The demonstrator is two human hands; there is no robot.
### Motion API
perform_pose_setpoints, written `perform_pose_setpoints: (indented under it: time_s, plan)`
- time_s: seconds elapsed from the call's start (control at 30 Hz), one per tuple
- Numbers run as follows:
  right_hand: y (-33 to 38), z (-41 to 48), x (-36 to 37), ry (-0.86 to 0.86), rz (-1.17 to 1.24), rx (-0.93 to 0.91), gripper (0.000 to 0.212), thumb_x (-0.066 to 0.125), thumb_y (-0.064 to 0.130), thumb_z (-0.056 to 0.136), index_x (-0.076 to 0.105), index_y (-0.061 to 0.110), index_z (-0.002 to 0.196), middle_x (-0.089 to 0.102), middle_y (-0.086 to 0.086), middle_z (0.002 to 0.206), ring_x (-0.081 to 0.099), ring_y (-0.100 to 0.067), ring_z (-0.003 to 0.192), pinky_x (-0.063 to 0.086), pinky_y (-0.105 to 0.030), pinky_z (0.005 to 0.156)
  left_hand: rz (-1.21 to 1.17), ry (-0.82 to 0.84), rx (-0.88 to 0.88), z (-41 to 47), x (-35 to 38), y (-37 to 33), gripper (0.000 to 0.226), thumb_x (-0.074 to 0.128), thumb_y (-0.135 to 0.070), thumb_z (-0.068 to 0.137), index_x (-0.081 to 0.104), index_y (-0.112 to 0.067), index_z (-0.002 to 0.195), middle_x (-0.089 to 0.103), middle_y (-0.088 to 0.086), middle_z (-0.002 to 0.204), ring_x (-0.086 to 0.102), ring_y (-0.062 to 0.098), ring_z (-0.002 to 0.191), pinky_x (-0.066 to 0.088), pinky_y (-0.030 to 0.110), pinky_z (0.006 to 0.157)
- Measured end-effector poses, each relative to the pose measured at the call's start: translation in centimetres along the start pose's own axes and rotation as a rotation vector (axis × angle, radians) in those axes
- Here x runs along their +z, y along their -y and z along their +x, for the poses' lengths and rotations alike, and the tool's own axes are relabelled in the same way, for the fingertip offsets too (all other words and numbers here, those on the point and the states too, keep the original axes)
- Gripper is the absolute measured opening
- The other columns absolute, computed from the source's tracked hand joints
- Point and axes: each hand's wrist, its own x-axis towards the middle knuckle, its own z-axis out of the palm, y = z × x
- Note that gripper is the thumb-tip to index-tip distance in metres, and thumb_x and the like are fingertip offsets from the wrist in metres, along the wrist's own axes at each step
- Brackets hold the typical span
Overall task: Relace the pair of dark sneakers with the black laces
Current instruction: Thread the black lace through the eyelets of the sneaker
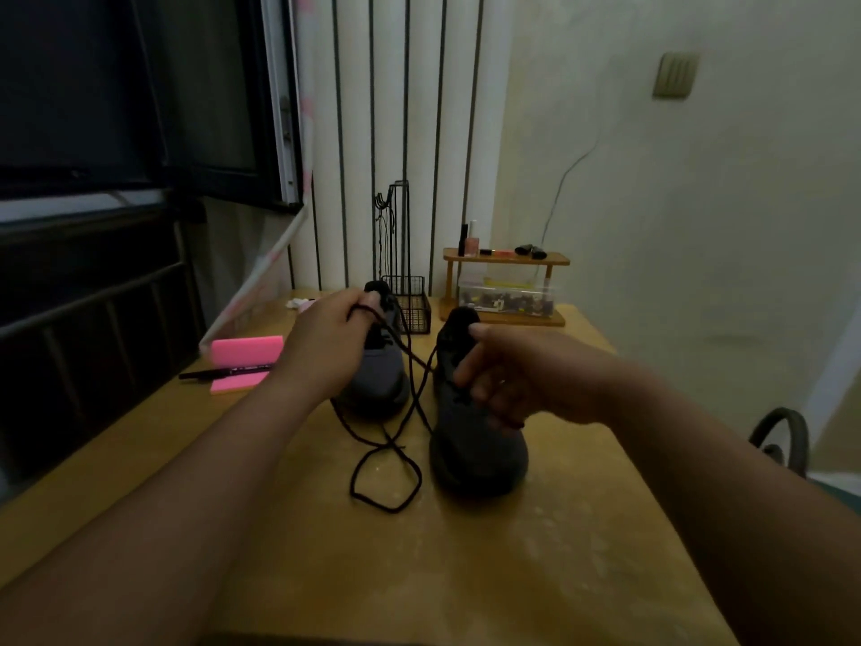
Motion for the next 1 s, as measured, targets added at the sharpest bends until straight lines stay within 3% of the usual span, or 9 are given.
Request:
perform_pose_setpoints:
  time_s: [0.1,0.2,0.3,0.47,0.57,0.67,0.83,0.9,1.0]
  plan:
    - [0.3,1.6,2.4,-0.062,0.119,-0.009,0.068,0.036,0.066,0.104,0.075,0.012,0.117,0.079,-0.008,0.105,0.075,-0.025,0.097,0.060,-0.041,0.088,0.307,-0.052,0.228,-0.3,0.6,-2.7,0.023,0.035,-0.045,0.108,0.056,-0.039,0.104,0.044,-0.008,0.094,0.048,0.020,0.094,0.045,0.045,0.086]
    - [1.2,3.5,3.7,0.072,0.383,-0.004,0.080,0.029,0.075,0.101,0.075,0.012,0.118,0.075,-0.005,0.104,0.069,-0.016,0.089,0.048,-0.035,0.084,0.333,0.051,0.368,-1.2,0.8,-5.8,0.019,0.035,-0.040,0.111,0.053,-0.040,0.106,0.055,-0.012,0.079,0.056,0.011,0.076,0.043,0.039,0.079]
    - [1.8,4.2,4.1,0.114,0.588,-0.034,0.059,0.042,0.067,0.102,0.073,0.017,0.108,0.066,-0.003,0.091,0.062,-0.016,0.084,0.047,-0.033,0.081,0.226,0.174,0.384,-1.9,0.2,-5.9,0.016,0.037,-0.036,0.111,0.051,-0.041,0.108,0.060,-0.012,0.077,0.059,0.002,0.073,0.039,0.029,0.068]
    - [2.0,4.7,2.4,-0.114,0.737,-0.137,0.023,0.052,0.031,0.106,0.068,0.016,0.099,0.067,-0.001,0.088,0.064,-0.016,0.081,0.049,-0.033,0.082,0.140,0.391,0.333,-4.3,0.0,-2.9,0.015,0.047,-0.027,0.110,0.058,-0.036,0.107,0.059,-0.015,0.096,0.056,-0.003,0.089,0.045,0.025,0.069]
    - [1.9,4.8,1.1,-0.263,0.609,-0.169,0.026,0.049,0.031,0.108,0.069,0.014,0.105,0.067,-0.002,0.090,0.062,-0.019,0.088,0.050,-0.034,0.082,0.214,0.579,0.213,-5.3,0.2,-0.5,0.032,0.048,-0.017,0.108,0.061,-0.046,0.113,0.061,-0.024,0.109,0.058,-0.003,0.104,0.054,0.030,0.087]
    - [0.9,4.5,0.6,-0.402,0.392,-0.204,0.028,0.053,0.029,0.107,0.073,0.010,0.114,0.063,-0.007,0.099,0.056,-0.019,0.083,0.048,-0.031,0.074,0.213,0.760,0.114,-5.8,0.4,0.1,0.055,0.042,-0.005,0.105,0.061,-0.055,0.118,0.056,-0.032,0.119,0.055,-0.007,0.115,0.047,0.016,0.091]
    - [-0.6,2.7,3.1,-0.453,0.030,-0.260,0.021,0.058,0.032,0.106,0.076,0.024,0.102,0.072,-0.005,0.090,0.065,-0.010,0.071,0.052,-0.026,0.066,-0.256,0.215,-0.108,-3.8,1.8,-2.3,0.027,0.042,-0.027,0.109,0.063,-0.039,0.120,0.064,-0.011,0.120,0.058,0.010,0.116,0.049,0.035,0.098]
    - [-1.2,2.7,4.4,-0.407,-0.081,-0.279,0.021,0.058,0.032,0.106,0.077,0.023,0.103,0.074,-0.007,0.089,0.066,-0.015,0.068,0.052,-0.028,0.064,-0.310,0.299,-0.160,-3.0,2.7,-3.1,0.035,0.038,-0.050,0.109,0.067,-0.036,0.124,0.067,-0.011,0.117,0.060,0.009,0.115,0.048,0.040,0.101]
    - [-2.0,3.0,5.6,-0.353,-0.151,-0.295,0.022,0.057,0.024,0.106,0.077,0.016,0.102,0.071,0.002,0.079,0.061,-0.009,0.057,0.048,-0.023,0.055,-0.413,0.380,-0.140,-3.1,4.2,-3.7,0.033,0.043,-0.042,0.110,0.075,-0.032,0.115,0.076,-0.008,0.110,0.070,0.008,0.108,0.055,0.042,0.100]
